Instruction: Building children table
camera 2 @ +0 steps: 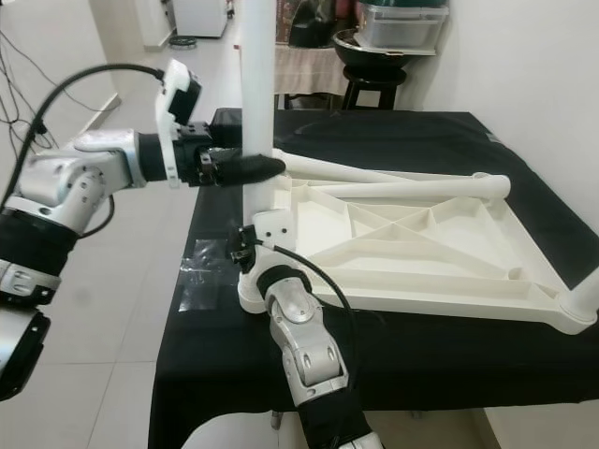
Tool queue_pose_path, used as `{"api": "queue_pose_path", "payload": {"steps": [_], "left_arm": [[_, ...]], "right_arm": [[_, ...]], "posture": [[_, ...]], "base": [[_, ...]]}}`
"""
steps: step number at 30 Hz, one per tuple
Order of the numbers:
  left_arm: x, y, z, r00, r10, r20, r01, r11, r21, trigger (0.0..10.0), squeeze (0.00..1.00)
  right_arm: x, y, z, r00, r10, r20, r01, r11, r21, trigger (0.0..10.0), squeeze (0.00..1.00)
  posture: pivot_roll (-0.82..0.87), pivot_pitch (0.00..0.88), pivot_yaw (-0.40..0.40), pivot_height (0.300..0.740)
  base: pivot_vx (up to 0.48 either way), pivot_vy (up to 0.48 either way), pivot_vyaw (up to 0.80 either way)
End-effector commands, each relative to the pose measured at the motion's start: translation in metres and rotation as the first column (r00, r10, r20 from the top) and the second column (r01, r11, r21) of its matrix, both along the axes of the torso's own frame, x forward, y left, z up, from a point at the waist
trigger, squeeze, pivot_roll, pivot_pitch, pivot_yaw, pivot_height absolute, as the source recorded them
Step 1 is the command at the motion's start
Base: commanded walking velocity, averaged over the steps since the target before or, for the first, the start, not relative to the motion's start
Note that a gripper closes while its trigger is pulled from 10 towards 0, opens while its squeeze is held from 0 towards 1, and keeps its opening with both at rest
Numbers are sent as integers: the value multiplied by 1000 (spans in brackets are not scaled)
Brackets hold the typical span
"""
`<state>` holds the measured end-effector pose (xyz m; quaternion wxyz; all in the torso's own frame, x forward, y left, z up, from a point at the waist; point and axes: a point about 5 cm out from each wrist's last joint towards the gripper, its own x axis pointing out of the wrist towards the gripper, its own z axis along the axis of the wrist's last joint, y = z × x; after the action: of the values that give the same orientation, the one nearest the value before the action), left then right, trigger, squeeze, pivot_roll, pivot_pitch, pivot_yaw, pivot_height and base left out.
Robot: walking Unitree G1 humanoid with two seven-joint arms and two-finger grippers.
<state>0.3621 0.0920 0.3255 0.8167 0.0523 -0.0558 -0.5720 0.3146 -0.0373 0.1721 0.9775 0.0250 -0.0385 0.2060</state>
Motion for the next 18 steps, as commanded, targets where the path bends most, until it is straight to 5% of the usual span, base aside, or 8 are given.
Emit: {"api": "queue_pose_path", "payload": {"steps": [1, 3, 4, 5, 6, 18], "left_arm": [[1, -1, 1, 1000, 0, 9, 0, 1000, 15, 10000, 0], [2, -2, 1, 1000, -10, 4, 10, 1000, 19, 10000, 0], [2, -3, 0, 1000, -24, -4, 24, 999, 22, 8392, 0], [2, -3, -1, 999, -42, -10, 42, 999, 32, 549, 0], [1, -3, -2, 998, -60, -7, 60, 997, 48, 0, 0], [-7, 0, 3, 991, -89, 100, 77, 990, 118, 0, 0]], "right_arm": [[-17, 35, -23, 982, 124, -145, -114, 991, 71, 10000, 0], [-18, 37, -22, 981, 131, -144, -122, 990, 69, 10000, 0], [-19, 38, -22, 980, 137, -142, -128, 989, 67, 10000, 0], [-19, 38, -22, 980, 140, -142, -132, 989, 66, 10000, 0], [-19, 39, -21, 980, 143, -141, -135, 989, 64, 10000, 0], [-16, 37, -19, 978, 161, -136, -156, 987, 47, 10000, 0]], "posture": [[11, 86, -14, 740], [9, 87, -15, 740], [9, 86, -16, 740], [9, 86, -16, 740], [8, 85, -16, 740], [8, 83, -20, 740]], "base": [[0, 0, 0], [0, 0, 0], [0, 0, 0], [0, 0, 0], [0, 0, 0], [0, 0, 0]]}}
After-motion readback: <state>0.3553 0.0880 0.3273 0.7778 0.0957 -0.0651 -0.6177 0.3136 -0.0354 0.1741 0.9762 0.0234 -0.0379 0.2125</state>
